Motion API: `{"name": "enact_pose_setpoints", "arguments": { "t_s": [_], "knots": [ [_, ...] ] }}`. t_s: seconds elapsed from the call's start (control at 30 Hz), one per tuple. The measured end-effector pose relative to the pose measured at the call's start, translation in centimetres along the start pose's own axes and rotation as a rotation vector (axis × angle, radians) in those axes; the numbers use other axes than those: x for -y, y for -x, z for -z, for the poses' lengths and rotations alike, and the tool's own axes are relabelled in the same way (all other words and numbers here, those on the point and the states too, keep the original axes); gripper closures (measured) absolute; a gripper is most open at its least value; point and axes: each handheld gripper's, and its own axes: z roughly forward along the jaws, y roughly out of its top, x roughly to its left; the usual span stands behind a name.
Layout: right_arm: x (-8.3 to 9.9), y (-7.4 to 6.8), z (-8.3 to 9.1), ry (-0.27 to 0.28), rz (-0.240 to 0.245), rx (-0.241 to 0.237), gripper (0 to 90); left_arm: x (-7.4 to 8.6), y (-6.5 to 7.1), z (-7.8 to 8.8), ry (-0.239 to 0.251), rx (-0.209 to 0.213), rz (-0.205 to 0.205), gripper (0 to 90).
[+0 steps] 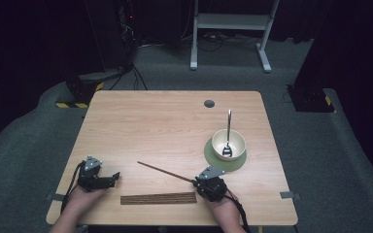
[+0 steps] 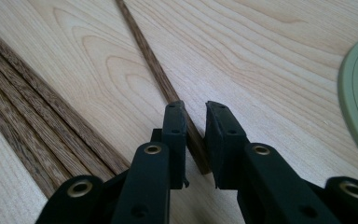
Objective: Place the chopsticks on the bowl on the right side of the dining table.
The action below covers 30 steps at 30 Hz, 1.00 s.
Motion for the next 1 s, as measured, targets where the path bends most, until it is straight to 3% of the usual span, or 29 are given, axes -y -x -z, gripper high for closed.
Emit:
{"name": "enact_pose_setpoints", "arguments": {
  "t_s": [0.33,0.73,1.0],
  "knots": [
    [-0.4,-0.3,-0.5,0.004,0.033,-0.005,71.4,0.0,0.0,0.0,0.000,0.000,0.000,7.8],
    [-0.8,-0.4,-0.8,-0.002,0.055,-0.021,83.7,0.1,0.1,0.1,0.004,-0.007,0.005,8.9],
    [-1.3,-0.2,-0.5,0.009,0.073,-0.016,84.1,0.1,0.0,0.1,0.004,-0.010,0.004,9.7]
  ]
}}
